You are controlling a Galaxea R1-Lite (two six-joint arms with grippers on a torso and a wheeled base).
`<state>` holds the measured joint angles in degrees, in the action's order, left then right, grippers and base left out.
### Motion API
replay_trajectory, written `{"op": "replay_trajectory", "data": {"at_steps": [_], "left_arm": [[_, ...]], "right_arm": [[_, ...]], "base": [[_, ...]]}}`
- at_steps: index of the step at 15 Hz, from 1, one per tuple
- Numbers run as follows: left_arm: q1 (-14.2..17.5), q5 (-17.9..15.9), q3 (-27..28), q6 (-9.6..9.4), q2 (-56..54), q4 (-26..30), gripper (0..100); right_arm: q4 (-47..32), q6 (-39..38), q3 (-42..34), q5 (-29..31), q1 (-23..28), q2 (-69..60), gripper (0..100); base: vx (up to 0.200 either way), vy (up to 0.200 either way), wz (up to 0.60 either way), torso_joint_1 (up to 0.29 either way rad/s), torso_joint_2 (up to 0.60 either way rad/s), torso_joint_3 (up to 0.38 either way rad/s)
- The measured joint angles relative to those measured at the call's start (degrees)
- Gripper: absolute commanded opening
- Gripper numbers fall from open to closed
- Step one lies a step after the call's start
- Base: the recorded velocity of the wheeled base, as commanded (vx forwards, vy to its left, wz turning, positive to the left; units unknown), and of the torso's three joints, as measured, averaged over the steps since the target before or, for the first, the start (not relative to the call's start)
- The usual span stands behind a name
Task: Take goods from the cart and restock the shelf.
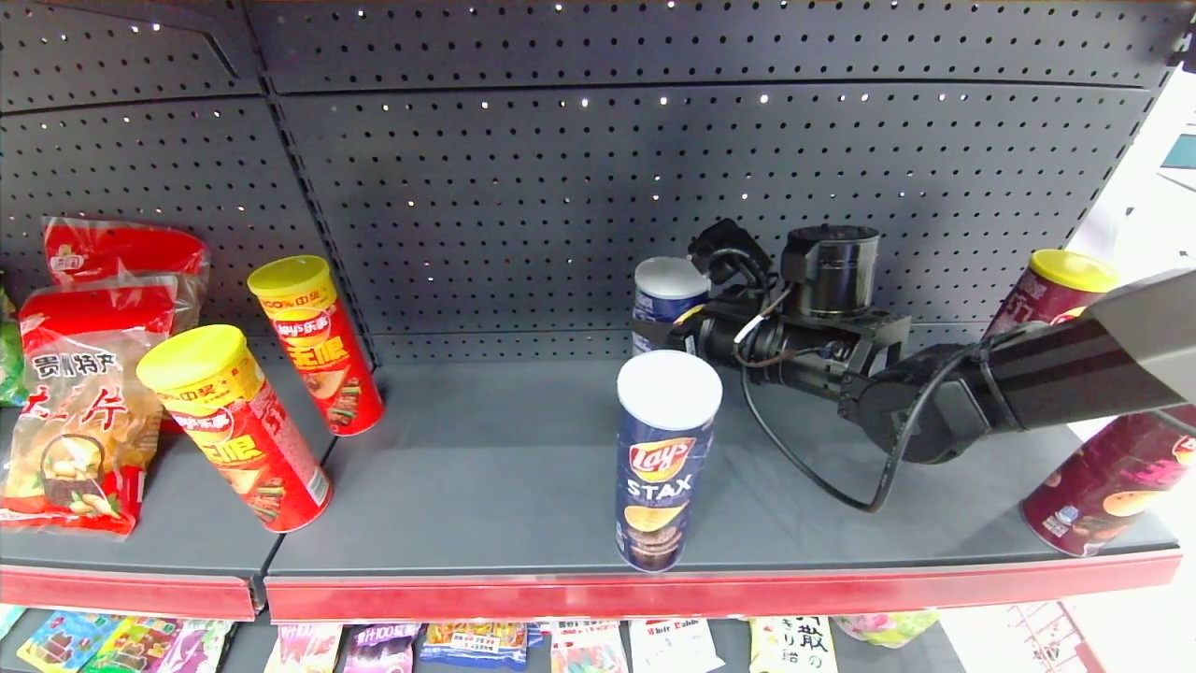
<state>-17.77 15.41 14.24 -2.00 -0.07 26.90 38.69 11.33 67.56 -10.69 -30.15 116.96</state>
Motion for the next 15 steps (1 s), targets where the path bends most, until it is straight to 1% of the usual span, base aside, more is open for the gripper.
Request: {"op": "replay_trajectory", "data": {"at_steps": [13,14,15], "left_arm": [[0.0,0.0,0.0,-0.13,0.0,0.0,100],[0.0,0.0,0.0,-0.11,0.0,0.0,100],[0.0,0.0,0.0,-0.11,0.0,0.0,100]], "right_arm": [[0.4,-0.9,1.1,0.9,0.0,0.0,0],[0.4,-0.9,0.8,0.8,-0.1,0.0,100],[0.5,-0.9,0.4,0.9,-0.1,0.0,100]], "base": [[0.000,0.000,0.00,0.000,0.00,0.000],[0.000,0.000,0.00,0.000,0.00,0.000],[0.000,0.000,0.00,0.000,0.00,0.000]]}}
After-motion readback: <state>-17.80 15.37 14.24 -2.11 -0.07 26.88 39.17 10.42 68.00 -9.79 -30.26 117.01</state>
